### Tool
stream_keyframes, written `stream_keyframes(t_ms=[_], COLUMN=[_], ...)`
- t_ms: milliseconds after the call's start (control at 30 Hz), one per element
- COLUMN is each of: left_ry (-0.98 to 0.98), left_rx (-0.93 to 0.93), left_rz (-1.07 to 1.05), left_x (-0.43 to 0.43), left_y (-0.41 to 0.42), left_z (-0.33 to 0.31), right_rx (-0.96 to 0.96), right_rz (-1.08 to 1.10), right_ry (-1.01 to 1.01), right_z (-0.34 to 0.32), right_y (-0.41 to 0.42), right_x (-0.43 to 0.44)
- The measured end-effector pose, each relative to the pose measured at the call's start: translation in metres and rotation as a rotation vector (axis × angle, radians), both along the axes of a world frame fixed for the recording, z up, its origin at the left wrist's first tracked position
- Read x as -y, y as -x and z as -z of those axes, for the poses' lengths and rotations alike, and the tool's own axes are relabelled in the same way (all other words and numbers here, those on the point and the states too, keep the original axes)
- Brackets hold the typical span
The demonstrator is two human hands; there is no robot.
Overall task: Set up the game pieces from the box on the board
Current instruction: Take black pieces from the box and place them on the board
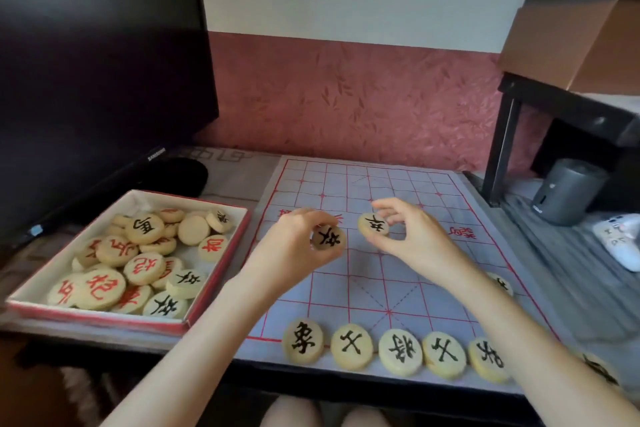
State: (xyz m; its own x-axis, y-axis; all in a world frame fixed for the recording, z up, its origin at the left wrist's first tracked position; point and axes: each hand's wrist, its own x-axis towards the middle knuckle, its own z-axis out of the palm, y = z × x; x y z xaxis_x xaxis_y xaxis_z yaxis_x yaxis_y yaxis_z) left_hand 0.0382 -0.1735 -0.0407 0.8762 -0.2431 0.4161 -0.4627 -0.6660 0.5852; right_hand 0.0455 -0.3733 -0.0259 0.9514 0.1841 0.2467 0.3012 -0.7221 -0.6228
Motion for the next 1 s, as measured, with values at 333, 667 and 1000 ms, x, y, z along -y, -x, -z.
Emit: stream_keyframes(t_ms=[333, 667, 1000], left_ry=[-0.038, -0.095, -0.14], left_rx=[-0.144, -0.175, -0.154], left_rz=[0.236, 0.236, 0.304], left_x=[0.129, 0.164, 0.169], left_y=[-0.032, -0.052, -0.05], left_z=[0.008, 0.025, 0.031], right_rx=[-0.164, -0.126, -0.115], right_rz=[0.297, 0.39, 0.39], right_ry=[-0.05, -0.031, 0.024], right_z=[0.02, 0.036, 0.042], right_y=[0.014, 0.016, 0.022], right_x=[0.16, 0.187, 0.187])
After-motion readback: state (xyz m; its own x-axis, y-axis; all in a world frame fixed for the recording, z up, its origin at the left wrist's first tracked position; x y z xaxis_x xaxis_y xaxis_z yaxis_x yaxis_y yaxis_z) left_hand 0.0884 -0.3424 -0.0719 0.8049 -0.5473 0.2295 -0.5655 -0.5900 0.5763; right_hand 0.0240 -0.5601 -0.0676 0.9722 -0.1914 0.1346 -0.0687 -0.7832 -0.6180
